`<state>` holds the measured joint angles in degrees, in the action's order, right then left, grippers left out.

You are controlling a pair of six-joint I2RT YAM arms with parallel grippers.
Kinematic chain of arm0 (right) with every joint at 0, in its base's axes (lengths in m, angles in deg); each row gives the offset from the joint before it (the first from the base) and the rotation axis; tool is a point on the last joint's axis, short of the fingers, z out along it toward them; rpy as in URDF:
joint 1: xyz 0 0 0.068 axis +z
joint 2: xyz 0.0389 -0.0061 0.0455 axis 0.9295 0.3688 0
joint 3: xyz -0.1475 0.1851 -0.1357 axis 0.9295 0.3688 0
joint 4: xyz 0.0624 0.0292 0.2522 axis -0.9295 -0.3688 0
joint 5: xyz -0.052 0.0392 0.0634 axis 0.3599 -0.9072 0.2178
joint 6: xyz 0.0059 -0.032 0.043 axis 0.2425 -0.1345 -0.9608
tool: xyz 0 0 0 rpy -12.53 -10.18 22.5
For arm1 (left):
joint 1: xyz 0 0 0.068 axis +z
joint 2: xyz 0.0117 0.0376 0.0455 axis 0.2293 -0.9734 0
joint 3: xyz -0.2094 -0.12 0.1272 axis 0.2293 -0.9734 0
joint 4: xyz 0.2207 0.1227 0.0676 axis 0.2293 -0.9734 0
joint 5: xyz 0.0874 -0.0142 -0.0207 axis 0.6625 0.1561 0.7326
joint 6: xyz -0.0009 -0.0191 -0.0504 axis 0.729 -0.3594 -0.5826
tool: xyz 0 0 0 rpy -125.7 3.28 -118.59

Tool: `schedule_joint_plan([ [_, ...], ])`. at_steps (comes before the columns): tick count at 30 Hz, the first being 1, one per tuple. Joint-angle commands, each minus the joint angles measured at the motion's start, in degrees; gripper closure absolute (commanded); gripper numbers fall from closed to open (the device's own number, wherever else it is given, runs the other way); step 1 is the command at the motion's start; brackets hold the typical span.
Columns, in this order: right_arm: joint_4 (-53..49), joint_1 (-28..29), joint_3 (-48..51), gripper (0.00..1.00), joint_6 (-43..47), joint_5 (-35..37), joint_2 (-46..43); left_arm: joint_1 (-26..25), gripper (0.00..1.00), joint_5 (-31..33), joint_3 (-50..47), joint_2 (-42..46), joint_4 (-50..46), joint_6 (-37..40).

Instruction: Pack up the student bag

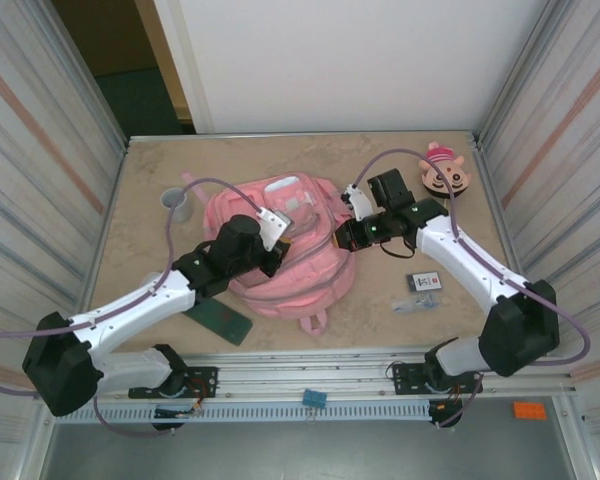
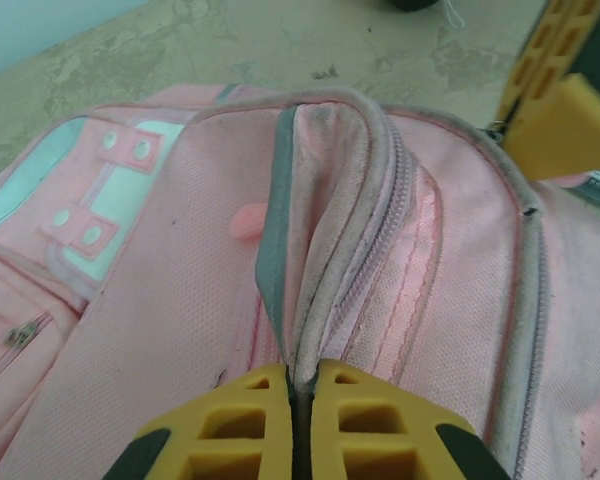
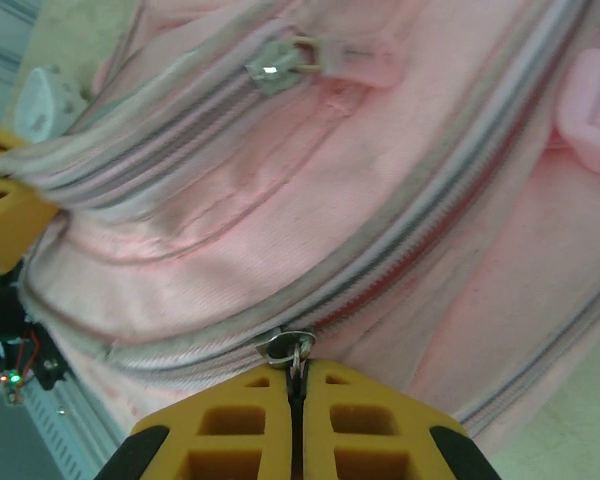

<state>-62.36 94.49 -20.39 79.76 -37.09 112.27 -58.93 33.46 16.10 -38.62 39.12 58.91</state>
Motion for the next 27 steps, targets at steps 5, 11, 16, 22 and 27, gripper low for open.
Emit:
schedule_joint_plan([
  [5,-1.3,-2.27,-8.19,1.0,4.29,1.54,6.18,-1.18,1.0,6.67,6.12,-2.66,0.68,-13.7],
  [11,-3.16,0.28,-7.21,1.0,2.26,-0.08,3.13,0.84,1.0,10.4,10.71,-9.17,2.31,-18.63],
  [16,-4.6,3.37,-3.84,1.0,-1.55,-3.91,-0.67,2.64,1.0,11.42,14.82,-14.22,0.68,-19.6],
  [22,-1.62,9.3,-0.61,1.0,-9.73,-8.11,-0.94,3.31,1.0,10.69,16.76,-17.03,0.37,-19.56],
  [27,2.37,13.26,0.35,1.0,-16.97,-7.12,0.31,3.53,1.0,8.55,16.9,-17.09,1.45,-19.52],
])
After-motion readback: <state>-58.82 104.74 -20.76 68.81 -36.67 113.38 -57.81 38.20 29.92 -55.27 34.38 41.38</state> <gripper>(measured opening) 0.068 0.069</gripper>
